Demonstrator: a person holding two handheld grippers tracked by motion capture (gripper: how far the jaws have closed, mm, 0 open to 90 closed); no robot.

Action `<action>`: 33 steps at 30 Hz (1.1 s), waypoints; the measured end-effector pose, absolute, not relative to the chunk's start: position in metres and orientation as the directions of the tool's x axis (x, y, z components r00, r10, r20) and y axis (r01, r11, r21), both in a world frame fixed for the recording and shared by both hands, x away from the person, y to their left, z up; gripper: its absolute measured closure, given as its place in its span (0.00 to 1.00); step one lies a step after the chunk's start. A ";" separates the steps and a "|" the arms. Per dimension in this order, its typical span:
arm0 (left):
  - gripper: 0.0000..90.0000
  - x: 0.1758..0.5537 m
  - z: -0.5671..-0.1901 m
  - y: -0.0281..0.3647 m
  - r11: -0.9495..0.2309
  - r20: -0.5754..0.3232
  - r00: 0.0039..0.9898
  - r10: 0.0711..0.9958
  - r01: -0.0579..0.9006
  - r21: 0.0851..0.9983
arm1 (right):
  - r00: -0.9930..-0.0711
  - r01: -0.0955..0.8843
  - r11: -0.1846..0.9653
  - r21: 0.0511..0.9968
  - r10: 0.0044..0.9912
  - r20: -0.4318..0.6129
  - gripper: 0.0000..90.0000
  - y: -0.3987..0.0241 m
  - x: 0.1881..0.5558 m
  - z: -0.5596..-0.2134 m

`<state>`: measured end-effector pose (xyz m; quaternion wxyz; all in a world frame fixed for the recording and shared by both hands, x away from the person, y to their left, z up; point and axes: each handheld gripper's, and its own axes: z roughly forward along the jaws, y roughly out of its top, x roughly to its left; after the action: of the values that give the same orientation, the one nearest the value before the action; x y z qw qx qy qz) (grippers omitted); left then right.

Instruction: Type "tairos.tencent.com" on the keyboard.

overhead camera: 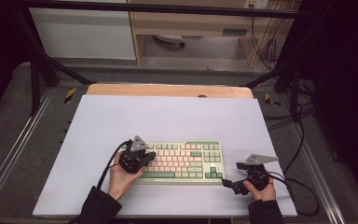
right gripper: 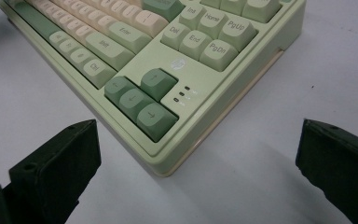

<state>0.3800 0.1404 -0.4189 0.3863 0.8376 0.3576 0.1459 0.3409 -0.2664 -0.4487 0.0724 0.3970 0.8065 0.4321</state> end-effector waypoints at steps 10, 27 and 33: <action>1.00 0.381 -0.425 0.140 -0.448 -0.033 0.699 0.715 0.493 0.746 | -0.675 0.578 0.312 0.754 0.703 0.226 0.01 -0.266 0.341 -0.449; 1.00 0.377 -0.422 0.145 -0.439 -0.037 0.703 0.710 0.483 0.758 | -0.677 0.576 0.315 0.754 0.701 0.223 0.01 -0.267 0.341 -0.449; 1.00 0.372 -0.414 0.152 -0.425 -0.044 0.705 0.708 0.475 0.770 | -0.677 0.575 0.315 0.755 0.702 0.223 0.01 -0.267 0.341 -0.449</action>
<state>0.3722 0.1524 -0.4142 0.4012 0.8316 0.3557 0.1449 0.3408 -0.2666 -0.4487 0.0730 0.3953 0.8075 0.4317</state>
